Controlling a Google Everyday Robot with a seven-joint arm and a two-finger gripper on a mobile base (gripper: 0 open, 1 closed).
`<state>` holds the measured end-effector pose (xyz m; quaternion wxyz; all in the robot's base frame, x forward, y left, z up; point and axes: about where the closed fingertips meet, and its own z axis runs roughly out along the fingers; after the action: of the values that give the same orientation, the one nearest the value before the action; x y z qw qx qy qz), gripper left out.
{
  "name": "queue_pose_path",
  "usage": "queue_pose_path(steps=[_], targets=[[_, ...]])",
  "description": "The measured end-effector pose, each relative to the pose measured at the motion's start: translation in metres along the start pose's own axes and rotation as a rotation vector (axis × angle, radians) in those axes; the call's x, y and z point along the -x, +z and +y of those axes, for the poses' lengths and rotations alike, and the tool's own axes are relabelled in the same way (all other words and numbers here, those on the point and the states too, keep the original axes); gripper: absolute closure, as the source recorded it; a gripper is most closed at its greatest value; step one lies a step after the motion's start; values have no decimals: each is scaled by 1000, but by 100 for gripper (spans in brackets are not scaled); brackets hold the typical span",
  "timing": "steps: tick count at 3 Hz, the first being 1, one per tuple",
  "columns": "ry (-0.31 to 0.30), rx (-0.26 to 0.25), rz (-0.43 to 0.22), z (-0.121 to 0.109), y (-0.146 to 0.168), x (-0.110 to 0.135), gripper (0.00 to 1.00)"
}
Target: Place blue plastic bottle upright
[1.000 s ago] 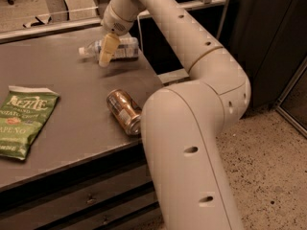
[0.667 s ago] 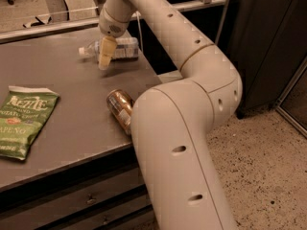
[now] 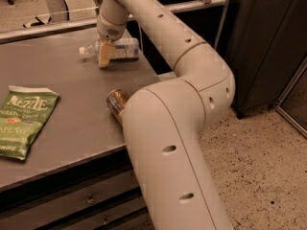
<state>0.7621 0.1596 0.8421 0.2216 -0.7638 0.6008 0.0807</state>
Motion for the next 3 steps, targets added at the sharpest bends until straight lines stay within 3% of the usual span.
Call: queue_pose_path(steps=[1,2,3], targets=[[-4,-20,2,-4,-15,0,64],[29,-56,-70,-9,-54,2,87],[82,-115,-280,-11,-116,12,100]])
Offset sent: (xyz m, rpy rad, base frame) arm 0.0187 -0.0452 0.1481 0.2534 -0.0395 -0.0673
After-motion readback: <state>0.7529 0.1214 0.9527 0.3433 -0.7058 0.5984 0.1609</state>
